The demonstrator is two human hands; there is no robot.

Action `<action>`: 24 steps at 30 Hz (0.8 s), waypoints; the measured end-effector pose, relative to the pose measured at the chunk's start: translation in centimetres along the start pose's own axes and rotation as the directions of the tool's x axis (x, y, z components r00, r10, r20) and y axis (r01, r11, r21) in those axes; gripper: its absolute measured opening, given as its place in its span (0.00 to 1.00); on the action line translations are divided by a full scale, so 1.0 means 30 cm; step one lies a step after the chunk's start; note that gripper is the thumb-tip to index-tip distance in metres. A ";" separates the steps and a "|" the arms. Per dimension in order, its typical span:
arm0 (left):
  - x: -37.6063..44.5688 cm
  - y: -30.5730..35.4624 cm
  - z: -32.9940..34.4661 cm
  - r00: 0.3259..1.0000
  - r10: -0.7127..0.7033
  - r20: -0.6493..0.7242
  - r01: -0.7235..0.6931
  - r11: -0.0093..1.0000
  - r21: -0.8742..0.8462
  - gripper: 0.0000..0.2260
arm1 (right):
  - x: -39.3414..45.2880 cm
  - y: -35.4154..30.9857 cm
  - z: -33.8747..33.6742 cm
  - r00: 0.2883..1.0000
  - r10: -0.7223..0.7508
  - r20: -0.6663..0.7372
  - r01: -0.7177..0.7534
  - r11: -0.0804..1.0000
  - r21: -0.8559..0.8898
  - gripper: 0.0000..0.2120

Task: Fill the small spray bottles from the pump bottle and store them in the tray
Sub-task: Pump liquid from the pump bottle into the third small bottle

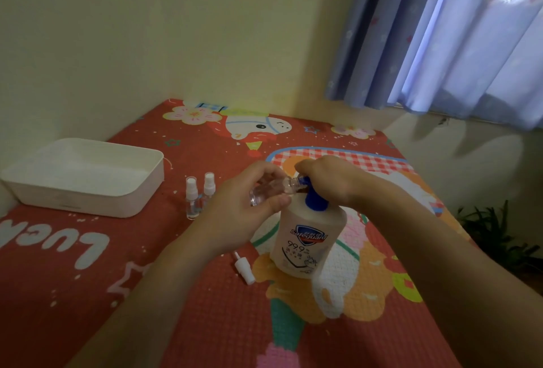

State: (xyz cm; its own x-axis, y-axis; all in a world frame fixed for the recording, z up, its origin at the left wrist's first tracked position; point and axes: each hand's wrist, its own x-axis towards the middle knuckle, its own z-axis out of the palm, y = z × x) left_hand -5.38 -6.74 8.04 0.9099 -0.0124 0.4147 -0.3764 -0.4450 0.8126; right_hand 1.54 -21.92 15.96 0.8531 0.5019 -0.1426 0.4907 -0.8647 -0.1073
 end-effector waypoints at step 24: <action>0.001 0.006 0.002 1.000 0.013 -0.005 -0.013 0.999 0.032 0.09 | 0.003 0.009 0.004 0.998 -0.067 -0.004 0.066 0.987 -0.144 0.07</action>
State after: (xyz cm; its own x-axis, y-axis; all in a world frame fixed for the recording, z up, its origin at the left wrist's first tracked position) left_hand -5.42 -6.89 8.17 0.9042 -0.0138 0.4270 -0.3821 -0.4734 0.7937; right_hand 1.74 -22.11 15.81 0.8189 0.5587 -0.1315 0.5663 -0.8238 0.0265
